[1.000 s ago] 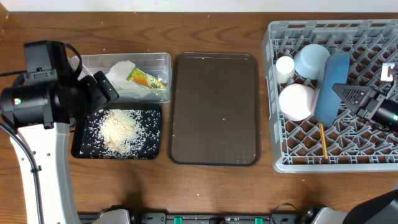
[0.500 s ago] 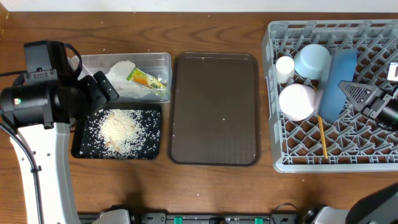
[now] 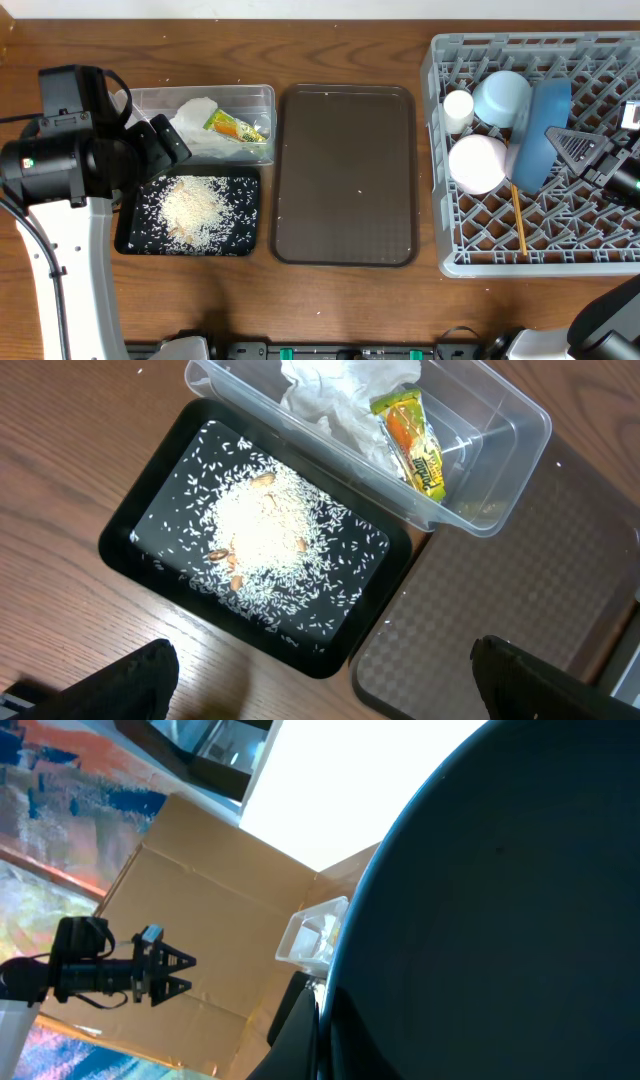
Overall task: Sort waste into correct bins and load items into the dishwasher rack
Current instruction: 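Lower the blue plate upright into the rack's right side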
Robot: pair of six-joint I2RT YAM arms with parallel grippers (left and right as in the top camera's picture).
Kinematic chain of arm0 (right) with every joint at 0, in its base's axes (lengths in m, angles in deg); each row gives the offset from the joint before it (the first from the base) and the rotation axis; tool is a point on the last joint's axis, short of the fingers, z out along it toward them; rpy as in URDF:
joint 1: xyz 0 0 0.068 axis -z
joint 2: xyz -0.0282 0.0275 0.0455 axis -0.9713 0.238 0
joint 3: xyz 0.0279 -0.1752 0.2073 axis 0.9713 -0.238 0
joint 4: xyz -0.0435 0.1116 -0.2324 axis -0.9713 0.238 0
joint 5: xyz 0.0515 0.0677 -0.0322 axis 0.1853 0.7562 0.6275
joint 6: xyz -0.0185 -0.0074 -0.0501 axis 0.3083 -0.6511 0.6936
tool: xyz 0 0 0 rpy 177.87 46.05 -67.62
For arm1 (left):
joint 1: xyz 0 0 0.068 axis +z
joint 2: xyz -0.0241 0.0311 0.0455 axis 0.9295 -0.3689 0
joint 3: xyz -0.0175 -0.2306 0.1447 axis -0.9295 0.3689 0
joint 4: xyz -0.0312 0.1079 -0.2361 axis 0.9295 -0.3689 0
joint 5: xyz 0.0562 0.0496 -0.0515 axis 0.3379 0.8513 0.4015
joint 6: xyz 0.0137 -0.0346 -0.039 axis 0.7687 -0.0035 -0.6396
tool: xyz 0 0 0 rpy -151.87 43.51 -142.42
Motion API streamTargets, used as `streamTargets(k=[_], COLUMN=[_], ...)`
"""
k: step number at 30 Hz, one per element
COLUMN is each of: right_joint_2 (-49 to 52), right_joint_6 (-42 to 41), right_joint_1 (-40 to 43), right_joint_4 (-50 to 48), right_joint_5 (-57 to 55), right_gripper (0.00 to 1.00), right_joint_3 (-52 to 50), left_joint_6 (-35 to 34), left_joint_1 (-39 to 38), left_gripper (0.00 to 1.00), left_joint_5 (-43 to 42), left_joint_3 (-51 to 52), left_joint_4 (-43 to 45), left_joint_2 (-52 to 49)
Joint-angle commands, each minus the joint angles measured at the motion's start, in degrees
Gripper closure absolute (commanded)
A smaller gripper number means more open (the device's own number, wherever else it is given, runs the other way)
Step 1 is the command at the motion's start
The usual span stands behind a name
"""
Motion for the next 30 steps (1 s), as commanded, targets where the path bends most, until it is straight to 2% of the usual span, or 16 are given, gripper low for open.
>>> streamTargets(k=[1, 16, 22, 30], right_joint_2=[0.26, 0.26, 0.26, 0.26], right_joint_6=[0.98, -2.40, -7.89, -8.57], right_joint_1=[0.50, -0.02, -1.84, -1.97], right_joint_4=[-0.09, -5.49, -9.94, -9.79], right_joint_5=[2.56, 2.56, 2.56, 2.56], right_gripper=[0.99, 0.99, 0.99, 0.99], right_joint_3=[-0.28, -0.28, -0.28, -0.28], left_joint_6=[0.33, 0.33, 0.33, 0.33], left_joint_1=[0.26, 0.26, 0.26, 0.26], left_gripper=[0.04, 0.04, 0.04, 0.04], left_joint_5=[0.90, 0.90, 0.90, 0.90], left_joint_3=[-0.07, -0.07, -0.07, -0.07], left_joint_4=[-0.15, -0.17, -0.17, -0.15], left_joint_2=[-0.33, -0.33, -0.33, -0.33])
